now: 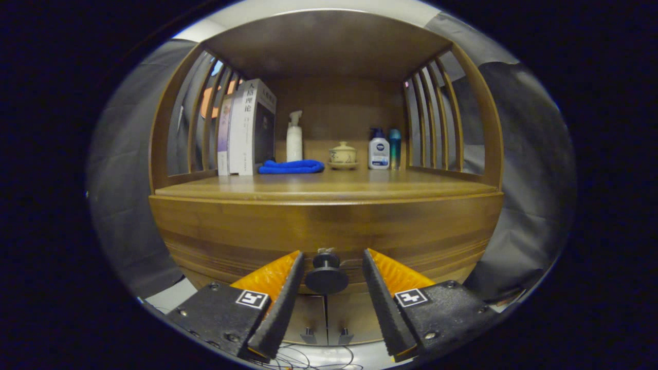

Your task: Pull open the drawer, take out the items inside it, and place them on the countertop above the cabinet.

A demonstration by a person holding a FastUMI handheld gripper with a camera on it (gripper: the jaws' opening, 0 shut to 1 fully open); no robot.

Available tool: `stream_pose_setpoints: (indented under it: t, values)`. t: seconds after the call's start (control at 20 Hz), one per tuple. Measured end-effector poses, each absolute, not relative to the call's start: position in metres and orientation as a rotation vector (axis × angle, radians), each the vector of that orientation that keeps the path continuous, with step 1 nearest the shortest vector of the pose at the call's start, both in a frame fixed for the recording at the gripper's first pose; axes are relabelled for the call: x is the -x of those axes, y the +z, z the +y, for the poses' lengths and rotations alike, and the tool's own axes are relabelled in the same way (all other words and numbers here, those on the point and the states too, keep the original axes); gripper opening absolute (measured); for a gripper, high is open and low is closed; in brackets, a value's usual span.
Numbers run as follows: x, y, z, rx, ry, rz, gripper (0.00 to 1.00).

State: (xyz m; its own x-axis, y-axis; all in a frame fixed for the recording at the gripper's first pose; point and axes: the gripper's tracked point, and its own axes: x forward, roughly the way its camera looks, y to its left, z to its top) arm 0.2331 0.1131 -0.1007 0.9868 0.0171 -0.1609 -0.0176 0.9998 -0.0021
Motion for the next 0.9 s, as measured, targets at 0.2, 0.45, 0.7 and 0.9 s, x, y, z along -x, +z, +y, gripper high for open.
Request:
stream_pose_setpoints:
  t: [0.2,0.45,0.7,0.9]
  values:
    - [-0.2397,-0.1065,0.1161,0.004,0.013,0.172,0.64]
    - [-0.2432,-0.1078,0.1131,0.000,0.007,0.157,0.48]
    - [-0.2398,-0.1077,0.1126,-0.003,0.016,0.177,0.42]
    - [-0.2402,-0.1077,0.1114,0.002,0.022,0.185,0.38]
